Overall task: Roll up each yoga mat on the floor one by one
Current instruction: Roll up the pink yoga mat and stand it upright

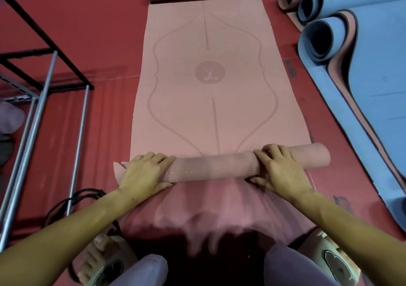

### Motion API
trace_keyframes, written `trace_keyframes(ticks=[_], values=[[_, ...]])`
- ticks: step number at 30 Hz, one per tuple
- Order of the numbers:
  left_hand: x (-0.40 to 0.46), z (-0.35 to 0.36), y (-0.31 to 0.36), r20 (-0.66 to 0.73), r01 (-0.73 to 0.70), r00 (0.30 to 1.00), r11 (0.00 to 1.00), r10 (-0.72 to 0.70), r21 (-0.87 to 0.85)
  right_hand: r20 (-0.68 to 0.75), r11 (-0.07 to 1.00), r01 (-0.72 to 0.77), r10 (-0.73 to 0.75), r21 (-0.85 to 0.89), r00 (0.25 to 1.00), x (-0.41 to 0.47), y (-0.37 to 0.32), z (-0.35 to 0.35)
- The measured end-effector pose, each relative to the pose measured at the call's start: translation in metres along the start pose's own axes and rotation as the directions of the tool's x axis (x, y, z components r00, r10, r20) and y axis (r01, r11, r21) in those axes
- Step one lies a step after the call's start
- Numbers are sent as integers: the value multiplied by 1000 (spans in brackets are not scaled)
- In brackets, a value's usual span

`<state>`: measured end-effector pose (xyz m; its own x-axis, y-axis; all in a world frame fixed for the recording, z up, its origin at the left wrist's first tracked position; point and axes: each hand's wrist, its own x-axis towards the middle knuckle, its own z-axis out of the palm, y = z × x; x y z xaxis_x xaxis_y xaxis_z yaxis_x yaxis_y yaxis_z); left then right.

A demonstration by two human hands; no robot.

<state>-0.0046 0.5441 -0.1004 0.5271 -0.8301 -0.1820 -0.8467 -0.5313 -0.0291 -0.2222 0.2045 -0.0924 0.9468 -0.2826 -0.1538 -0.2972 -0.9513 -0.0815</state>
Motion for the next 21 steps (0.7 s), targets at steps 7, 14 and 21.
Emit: trace_keyframes(ticks=[7,14,21], values=[[15,-20,-14,190,64,982,976,-24,-208,-14,995,96,-97,-31,995,9,16,4],[11,-23,-18,460,23,877,945,138,-327,244,990,86,-110,110,963,-10,17,-11],[-6,-22,-17,535,125,837,913,113,-388,405,994,59,-90,89,910,-8,6,-18]])
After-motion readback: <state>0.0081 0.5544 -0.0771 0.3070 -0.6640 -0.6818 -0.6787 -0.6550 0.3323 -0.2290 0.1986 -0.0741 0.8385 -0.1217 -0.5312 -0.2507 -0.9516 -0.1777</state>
